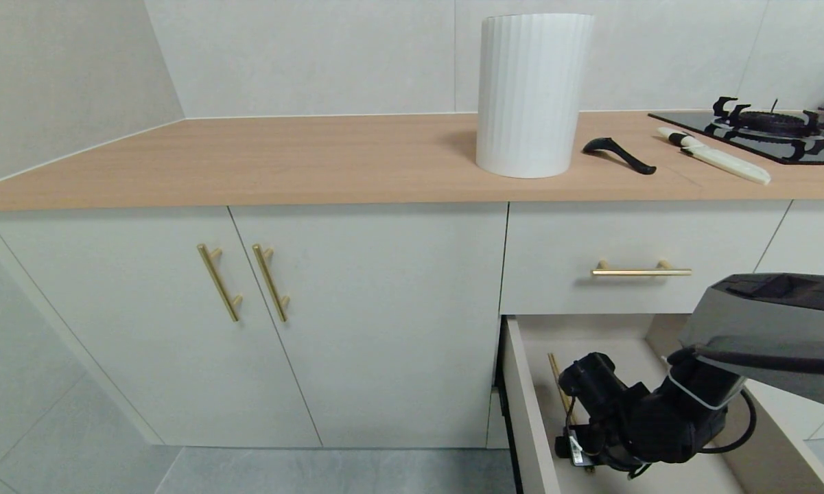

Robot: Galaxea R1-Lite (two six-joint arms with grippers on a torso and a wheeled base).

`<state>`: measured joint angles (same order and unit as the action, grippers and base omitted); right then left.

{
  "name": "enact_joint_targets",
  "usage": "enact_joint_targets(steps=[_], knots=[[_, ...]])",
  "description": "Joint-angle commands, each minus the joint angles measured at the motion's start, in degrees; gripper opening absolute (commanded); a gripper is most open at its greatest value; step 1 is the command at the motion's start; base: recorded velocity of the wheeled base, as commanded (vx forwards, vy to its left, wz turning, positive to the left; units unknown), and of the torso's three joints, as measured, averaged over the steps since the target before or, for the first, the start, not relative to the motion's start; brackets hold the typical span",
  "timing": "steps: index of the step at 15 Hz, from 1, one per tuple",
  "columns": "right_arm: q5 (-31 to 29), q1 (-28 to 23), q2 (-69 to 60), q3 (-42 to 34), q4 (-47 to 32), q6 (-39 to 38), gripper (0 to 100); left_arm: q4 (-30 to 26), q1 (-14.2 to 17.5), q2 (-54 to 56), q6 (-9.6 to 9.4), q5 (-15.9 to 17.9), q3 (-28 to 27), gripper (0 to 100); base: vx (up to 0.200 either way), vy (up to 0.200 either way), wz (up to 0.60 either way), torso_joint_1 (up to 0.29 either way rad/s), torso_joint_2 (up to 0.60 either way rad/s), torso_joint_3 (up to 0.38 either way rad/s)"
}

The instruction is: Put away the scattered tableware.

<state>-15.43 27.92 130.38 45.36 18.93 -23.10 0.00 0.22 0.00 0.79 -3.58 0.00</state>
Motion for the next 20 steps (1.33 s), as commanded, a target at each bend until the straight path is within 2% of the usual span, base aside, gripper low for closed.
enact_joint_targets(steps=[1, 3, 5, 7, 8, 9, 12, 14, 16, 20], knots=[[-0.04, 0.03, -0.74, -0.10, -0.04, -0.01, 100, 0.00, 0.04, 0.00, 0.09, -0.02, 0.00, 100, 0.000, 0.000, 0.00, 0.000, 0.00, 0.000], [0.23, 0.03, -3.82, -0.27, -0.12, -0.10, 100, 0.00, 0.04, 0.00, 0.09, -0.02, 0.00, 100, 0.000, 0.000, 0.00, 0.000, 0.00, 0.000], [1.37, -0.76, -15.42, -0.27, -2.85, 0.34, 100, 0.00, 0.04, 0.00, 0.09, -0.02, 0.00, 100, 0.000, 0.000, 0.00, 0.000, 0.00, 0.000], [2.69, -2.52, -26.76, 1.13, -13.48, 1.30, 100, 0.00, 0.04, 0.00, 0.09, -0.02, 0.00, 100, 0.000, 0.000, 0.00, 0.000, 0.00, 0.000], [3.48, -3.22, -29.22, 1.92, -15.94, 2.18, 100, 0.00, 0.04, 0.00, 0.09, -0.02, 0.00, 100, 0.000, 0.000, 0.00, 0.000, 0.00, 0.000], [4.53, -5.86, -36.42, 5.35, -23.15, 3.94, 100, 0.00, 0.04, 0.00, 0.09, -0.02, 0.00, 100, 0.000, 0.000, 0.00, 0.000, 0.00, 0.000], [7.70, -10.95, -45.65, 11.33, -34.05, 7.37, 100, 0.00, 0.04, 0.00, 0.09, -0.02, 0.00, 100, 0.000, 0.000, 0.00, 0.000, 0.00, 0.000], [10.16, -12.27, -49.34, 11.06, -34.66, 10.27, 100, 0.00, 0.04, 0.00, 0.09, -0.02, 0.00, 100, 0.000, 0.000, 0.00, 0.000, 0.00, 0.000], [10.07, -12.36, -50.40, 10.63, -34.66, 10.62, 100, 0.00, 0.04, 0.00, 0.09, -0.02, 0.00, 100, 0.000, 0.000, 0.00, 0.001, -0.05, -0.047], [9.98, -12.36, -50.05, 10.54, -34.66, 10.62, 100, 0.00, 0.04, 0.00, 0.09, -0.02, 0.00, 100, 0.000, 0.000, 0.00, 0.030, -0.25, -0.305]])
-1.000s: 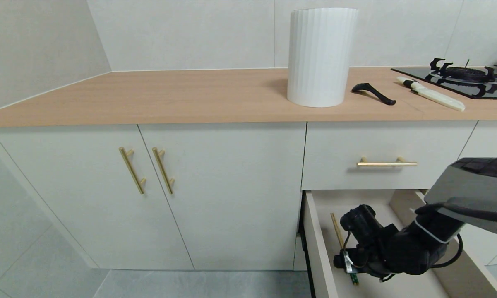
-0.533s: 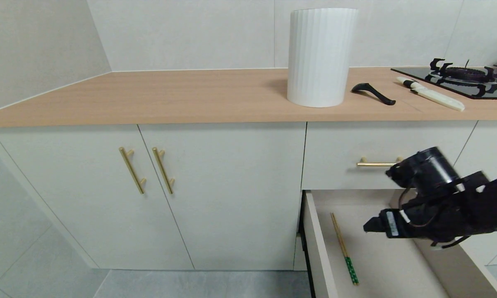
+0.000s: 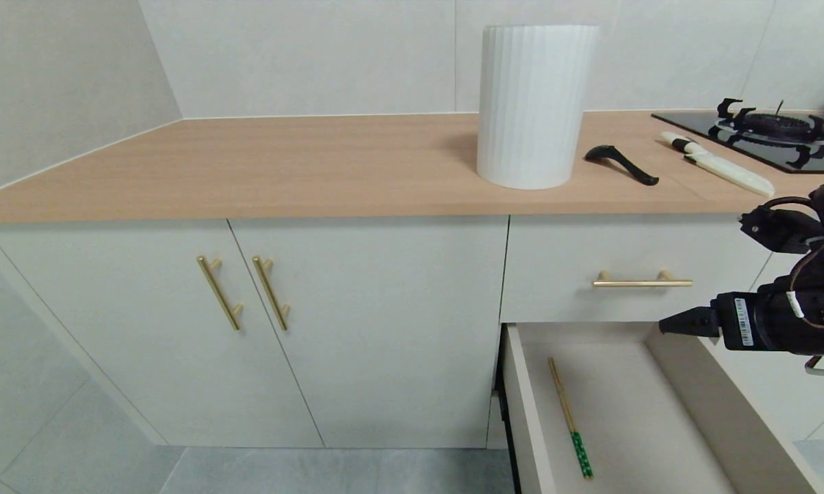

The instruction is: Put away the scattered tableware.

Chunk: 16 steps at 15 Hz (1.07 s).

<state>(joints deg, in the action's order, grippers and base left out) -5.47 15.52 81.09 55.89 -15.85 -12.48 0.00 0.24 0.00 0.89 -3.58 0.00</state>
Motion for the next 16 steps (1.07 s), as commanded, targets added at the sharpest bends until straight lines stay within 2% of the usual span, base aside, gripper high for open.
enact_joint_targets(steps=[1, 13, 16], knots=[[-0.06, 0.04, -0.67, 0.00, 0.12, 0.00, 100, 0.00, 0.02, 0.00, -0.01, -0.02, 0.00, 100, 0.000, 0.000, 0.00, 0.061, -0.58, -0.364], [0.11, 0.13, 3.55, -0.17, 0.99, 0.27, 100, 0.00, 0.02, 0.00, -0.01, -0.02, 0.00, 100, 0.000, 0.000, 0.00, 0.141, -0.48, -0.322], [1.17, -2.34, 8.21, 1.15, 9.26, 5.10, 100, 0.00, 0.02, 0.00, -0.01, -0.02, 0.00, 100, 0.000, 0.000, 0.00, 0.154, -0.40, -0.248]])
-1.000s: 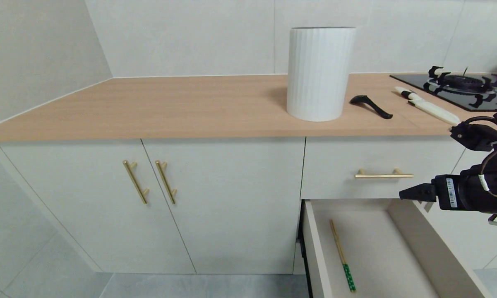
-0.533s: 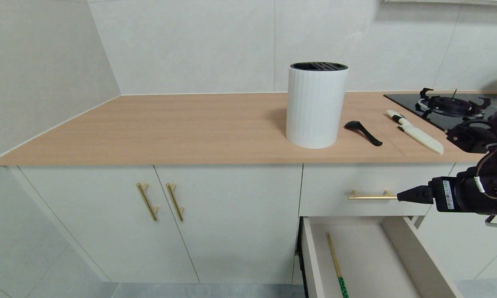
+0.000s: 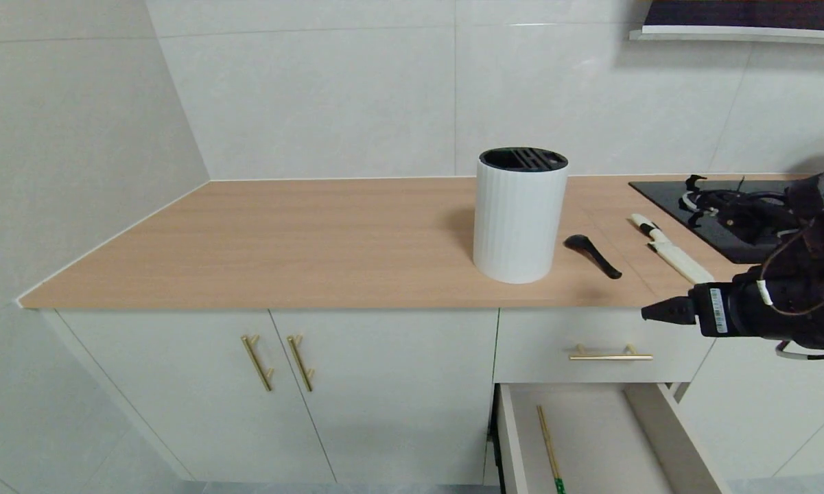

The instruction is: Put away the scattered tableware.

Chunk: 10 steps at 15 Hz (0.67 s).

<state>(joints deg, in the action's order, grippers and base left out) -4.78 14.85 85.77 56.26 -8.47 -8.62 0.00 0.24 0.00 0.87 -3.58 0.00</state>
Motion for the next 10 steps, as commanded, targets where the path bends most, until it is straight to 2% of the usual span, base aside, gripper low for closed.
enact_joint_targets(steps=[1, 3, 6, 10], knots=[[1.70, -3.07, 5.90, 2.01, 4.78, 4.49, 100, 0.00, 0.02, 0.00, 0.01, -0.02, 0.00, 100, 0.000, 0.000, 0.00, 0.056, -0.15, -0.095], [3.64, -4.83, 10.64, 5.53, 8.47, 6.60, 100, 0.00, 0.02, 0.00, 0.01, -0.02, 0.00, 100, 0.000, 0.000, 0.00, 0.029, -0.07, -0.044], [3.81, -6.41, 17.41, 12.21, 9.09, 9.32, 100, 0.00, 0.02, 0.00, 0.01, -0.02, 0.00, 100, 0.000, 0.000, 0.00, 0.000, 0.00, 0.000], [6.89, -6.94, 26.38, 20.03, 10.23, 12.75, 100, 0.00, 0.02, 0.00, 0.01, -0.02, 0.00, 100, 0.000, 0.000, 0.00, 0.000, 0.00, 0.000]])
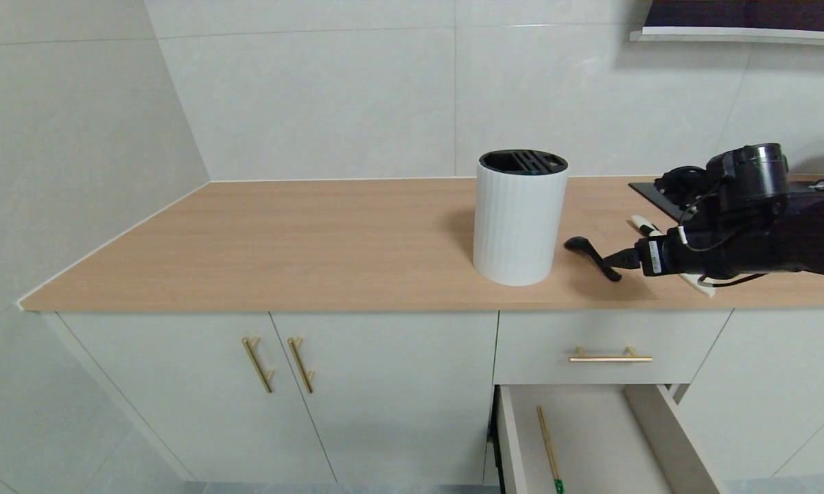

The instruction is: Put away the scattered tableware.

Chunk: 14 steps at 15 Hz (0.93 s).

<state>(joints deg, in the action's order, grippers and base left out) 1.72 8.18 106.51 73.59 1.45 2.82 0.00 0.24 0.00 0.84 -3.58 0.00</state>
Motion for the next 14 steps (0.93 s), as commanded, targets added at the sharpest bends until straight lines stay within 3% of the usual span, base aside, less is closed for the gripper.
enact_joint_targets(steps=[1, 4, 14], knots=[[0.48, -0.71, 6.78, 3.31, 0.92, 2.90, 100, 0.00, 0.02, 0.00, 0.04, -0.02, 0.00, 100, 0.000, 0.000, 0.00, 0.000, 0.00, 0.000], [1.62, -1.50, 13.90, 9.20, 4.97, 4.48, 100, 0.00, 0.02, 0.00, 0.04, -0.02, 0.00, 100, 0.000, 0.000, 0.00, 0.000, 0.00, 0.000], [1.18, -1.41, 17.86, 9.90, 9.18, 4.48, 100, 0.00, 0.02, 0.00, 0.04, -0.02, 0.00, 100, 0.000, 0.000, 0.00, 0.000, 0.00, 0.000]])
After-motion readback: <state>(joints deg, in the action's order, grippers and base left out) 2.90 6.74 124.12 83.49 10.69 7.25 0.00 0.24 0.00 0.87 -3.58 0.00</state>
